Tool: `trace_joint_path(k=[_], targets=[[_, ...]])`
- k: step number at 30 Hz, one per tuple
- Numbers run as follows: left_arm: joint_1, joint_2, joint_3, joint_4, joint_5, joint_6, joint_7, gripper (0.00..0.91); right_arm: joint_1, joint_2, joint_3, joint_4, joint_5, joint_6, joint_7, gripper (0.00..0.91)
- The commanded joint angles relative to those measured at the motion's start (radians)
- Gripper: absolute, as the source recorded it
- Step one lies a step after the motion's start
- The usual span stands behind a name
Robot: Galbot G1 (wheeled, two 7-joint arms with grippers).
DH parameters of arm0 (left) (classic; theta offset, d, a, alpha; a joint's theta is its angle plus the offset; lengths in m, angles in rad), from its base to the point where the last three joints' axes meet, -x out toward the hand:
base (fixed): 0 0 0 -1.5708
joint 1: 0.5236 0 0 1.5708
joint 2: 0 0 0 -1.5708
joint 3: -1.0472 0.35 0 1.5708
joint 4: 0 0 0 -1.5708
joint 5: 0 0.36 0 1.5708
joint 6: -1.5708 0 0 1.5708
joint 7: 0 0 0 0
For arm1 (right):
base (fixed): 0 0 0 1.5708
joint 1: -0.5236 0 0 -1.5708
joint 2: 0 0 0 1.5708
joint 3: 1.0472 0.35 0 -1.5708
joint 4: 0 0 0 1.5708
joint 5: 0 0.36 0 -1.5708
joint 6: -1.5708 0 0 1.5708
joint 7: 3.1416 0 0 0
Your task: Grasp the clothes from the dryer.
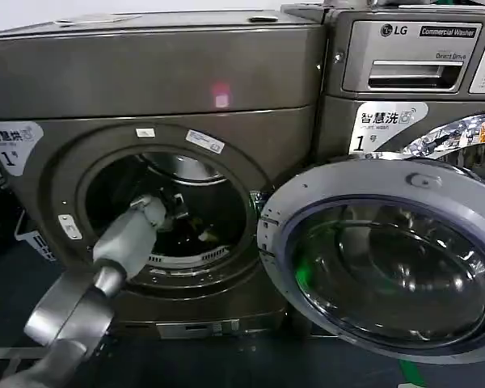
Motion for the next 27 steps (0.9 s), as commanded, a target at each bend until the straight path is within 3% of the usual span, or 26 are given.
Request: trace_joint_path(k=[1, 9, 27], targets=[[0.192, 0.05, -0.318, -0.276, -0.172, 0.086, -0.176, 0.0, 0.004, 0.002, -0.004, 0.008, 0.009, -0.006, 0.004, 0.907], [0.375, 0.011, -0.453, -0.603, -0.3, 0.125, -0.36, 0.0, 0.009, -0.003, 0.0, 0.021, 0.049, -0.031, 0.009, 0.907], [0.661, -0.128, -0.627, -1.052, -0.417, 0.136, -0.794, 0.0, 0.002, -0.009, 0.012, 0.035, 0.058, -0.036, 0.0, 0.907]])
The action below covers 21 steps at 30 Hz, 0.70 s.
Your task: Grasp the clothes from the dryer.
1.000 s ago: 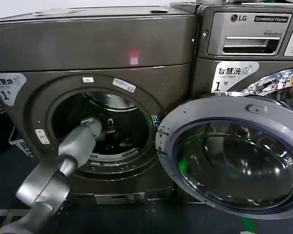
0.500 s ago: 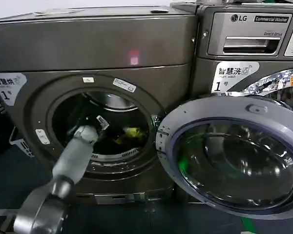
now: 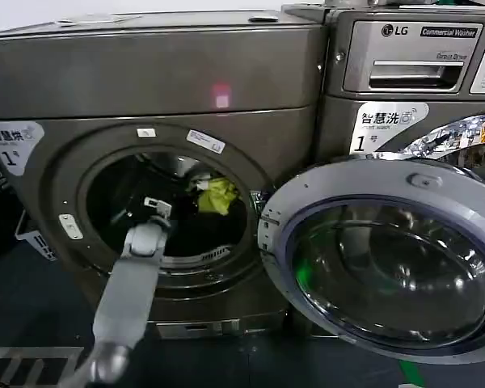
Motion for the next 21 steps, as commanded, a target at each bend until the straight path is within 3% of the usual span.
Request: trace_joint_path(k=[1, 21], targets=[[0.172, -0.074, -0.095, -0.288, -0.044, 0.011, -0.278, 0.0, -0.004, -0.005, 0.012, 0.007, 0.013, -0.012, -0.001, 0.907], [0.183, -0.142, -0.076, -0.262, -0.006, 0.01, -0.329, 0.0, -0.01, -0.026, 0.036, -0.006, 0.034, -0.008, -0.004, 0.907]])
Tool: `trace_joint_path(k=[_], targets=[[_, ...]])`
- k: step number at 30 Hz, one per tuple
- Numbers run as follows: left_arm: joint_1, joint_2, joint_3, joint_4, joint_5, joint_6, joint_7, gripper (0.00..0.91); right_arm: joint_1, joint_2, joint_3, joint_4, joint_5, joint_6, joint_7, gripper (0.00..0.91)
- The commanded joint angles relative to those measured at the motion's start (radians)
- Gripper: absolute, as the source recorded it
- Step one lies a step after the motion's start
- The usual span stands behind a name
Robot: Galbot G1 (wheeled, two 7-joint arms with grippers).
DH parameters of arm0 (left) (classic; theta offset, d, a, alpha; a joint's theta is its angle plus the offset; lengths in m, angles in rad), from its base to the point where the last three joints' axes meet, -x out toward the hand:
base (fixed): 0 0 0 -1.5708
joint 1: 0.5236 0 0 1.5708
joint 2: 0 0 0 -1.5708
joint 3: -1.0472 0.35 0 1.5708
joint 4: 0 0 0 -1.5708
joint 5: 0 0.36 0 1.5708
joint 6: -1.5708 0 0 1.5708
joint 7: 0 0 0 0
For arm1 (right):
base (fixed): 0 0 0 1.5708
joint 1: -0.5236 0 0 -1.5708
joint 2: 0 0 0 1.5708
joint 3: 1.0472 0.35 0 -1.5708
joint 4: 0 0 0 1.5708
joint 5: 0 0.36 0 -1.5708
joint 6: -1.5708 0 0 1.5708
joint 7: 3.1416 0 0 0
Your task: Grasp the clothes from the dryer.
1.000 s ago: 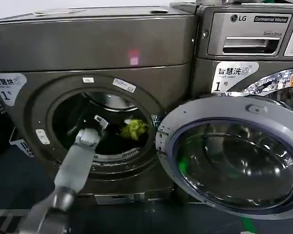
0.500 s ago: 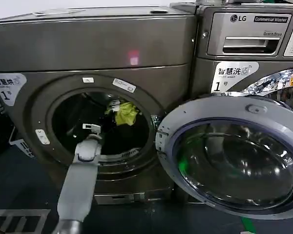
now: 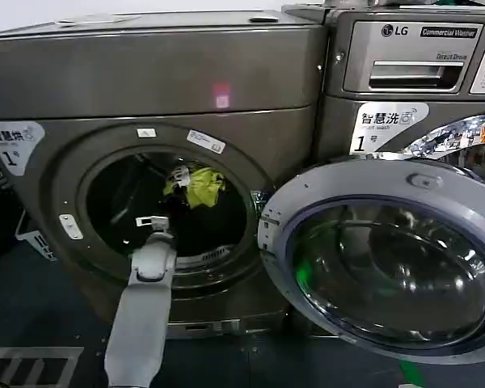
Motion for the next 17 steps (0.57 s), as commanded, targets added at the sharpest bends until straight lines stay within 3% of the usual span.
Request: trace_joint_path(k=[1, 17], targets=[[0.016, -0.025, 0.0, -0.02, 0.013, 0.001, -0.033, 0.0, 0.001, -0.004, 0.01, 0.001, 0.004, -0.009, -0.004, 0.907], [0.017, -0.012, 0.01, -0.036, 0.004, 0.011, -0.025, 0.0, -0.002, 0.001, 0.004, 0.018, 0.005, -0.012, -0.003, 0.907]])
